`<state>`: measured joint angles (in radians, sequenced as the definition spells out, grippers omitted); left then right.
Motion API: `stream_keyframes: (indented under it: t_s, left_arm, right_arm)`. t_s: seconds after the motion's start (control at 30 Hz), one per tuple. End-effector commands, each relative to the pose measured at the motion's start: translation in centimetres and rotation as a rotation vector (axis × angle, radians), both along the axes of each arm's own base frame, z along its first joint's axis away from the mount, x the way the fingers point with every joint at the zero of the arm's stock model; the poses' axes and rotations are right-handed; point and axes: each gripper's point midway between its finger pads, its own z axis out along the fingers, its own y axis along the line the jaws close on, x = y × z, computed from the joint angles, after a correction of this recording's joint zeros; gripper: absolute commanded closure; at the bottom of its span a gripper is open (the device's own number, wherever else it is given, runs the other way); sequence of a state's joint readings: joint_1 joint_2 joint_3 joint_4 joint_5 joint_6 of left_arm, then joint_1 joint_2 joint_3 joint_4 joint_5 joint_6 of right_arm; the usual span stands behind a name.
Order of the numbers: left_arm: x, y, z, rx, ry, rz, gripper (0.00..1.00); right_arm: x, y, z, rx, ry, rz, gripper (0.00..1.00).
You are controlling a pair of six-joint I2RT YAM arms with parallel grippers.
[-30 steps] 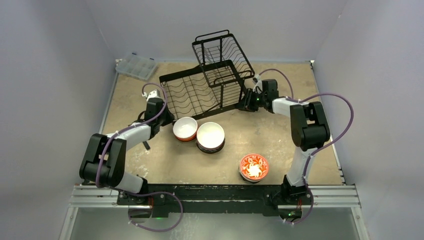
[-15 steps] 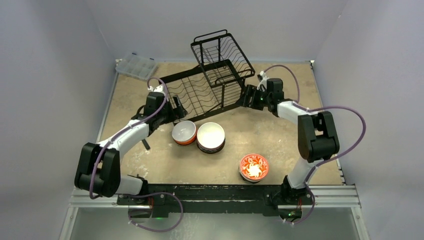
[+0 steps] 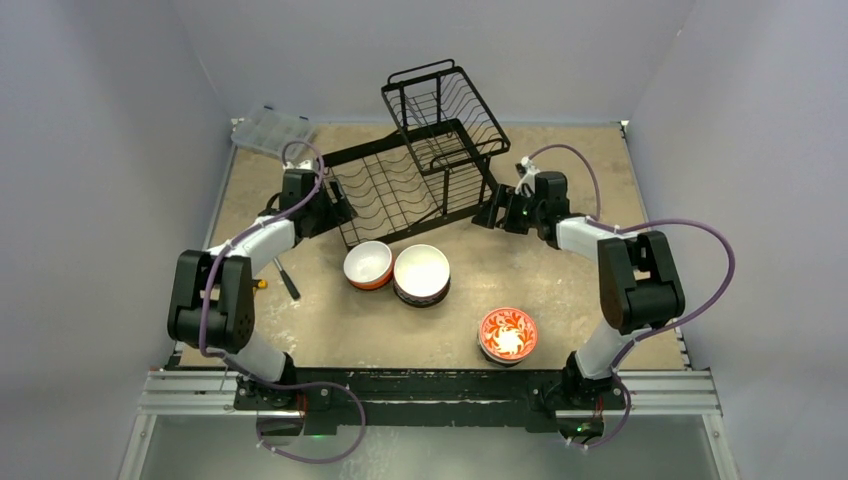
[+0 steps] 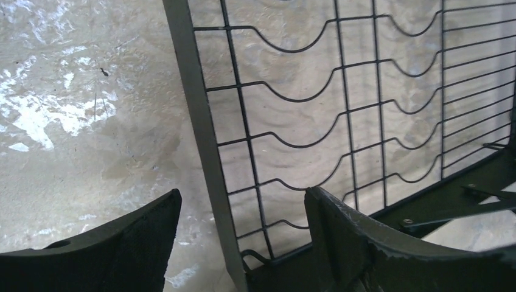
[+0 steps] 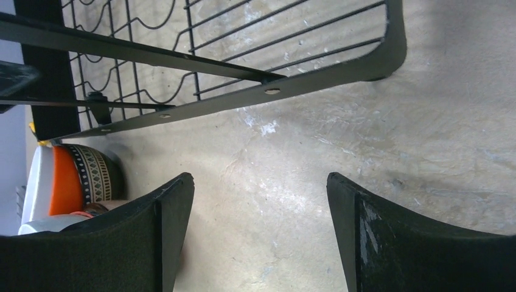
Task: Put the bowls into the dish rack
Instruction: Adjust the dish rack at the center of the board.
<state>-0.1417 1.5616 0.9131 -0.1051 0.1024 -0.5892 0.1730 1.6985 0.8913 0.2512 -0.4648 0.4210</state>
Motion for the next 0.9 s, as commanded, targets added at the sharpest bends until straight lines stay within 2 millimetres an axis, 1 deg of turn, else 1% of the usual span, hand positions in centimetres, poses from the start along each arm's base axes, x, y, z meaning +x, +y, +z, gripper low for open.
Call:
stream_keyframes:
  t_s: [0.0,0.1,0.17,0.27,0.33,0.37,0.5,0.6,0.87]
  left_arm:
    - [1.5,-1.1,0.2,-0.062,-0.029,-0.055,0.35]
    - [0.9,-1.8,-0.5,-0.099,-0.015,-0.08,0.52]
    - [0.8,-2.2,-0.5,-0.123,-0.03,-0.094,0.63]
    - [-0.4,-2.8,-1.2,-0.165,-0.018,-0.102,0.8]
    - [-1.3,-3.2,-1.6,-0.205,-0.005,-0.104,0.96]
    - [-1.6,-3.5,-1.6,-0.229,-0.005,-0.108,1.0]
    - [-3.0,-4.4,-1.8,-0.288,0.008,-0.111,1.0]
    - [-3.6,-4.7,-1.6,-0.289,0.008,-0.103,1.0]
    - [-5.4,-5.8,-1.3,-0.298,0.006,-0.074,1.0]
  right_arm:
    - [0.5,2.2,1.7,0.052,-0.065,0.055,0.19]
    - [0.4,3.1,1.6,0.07,-0.06,0.073,0.21]
    - [0.5,3.6,1.7,0.075,-0.059,0.085,0.22]
    - [0.6,4.2,1.7,0.079,-0.059,0.095,0.23]
    - [0.7,4.5,1.7,0.084,-0.058,0.101,0.24]
    - [0.8,4.6,1.8,0.086,-0.059,0.104,0.24]
    - [1.1,4.7,1.9,0.081,-0.063,0.105,0.24]
    - [1.3,4.8,2.1,0.083,-0.068,0.108,0.24]
    - [2.0,4.8,1.8,0.068,-0.066,0.107,0.25]
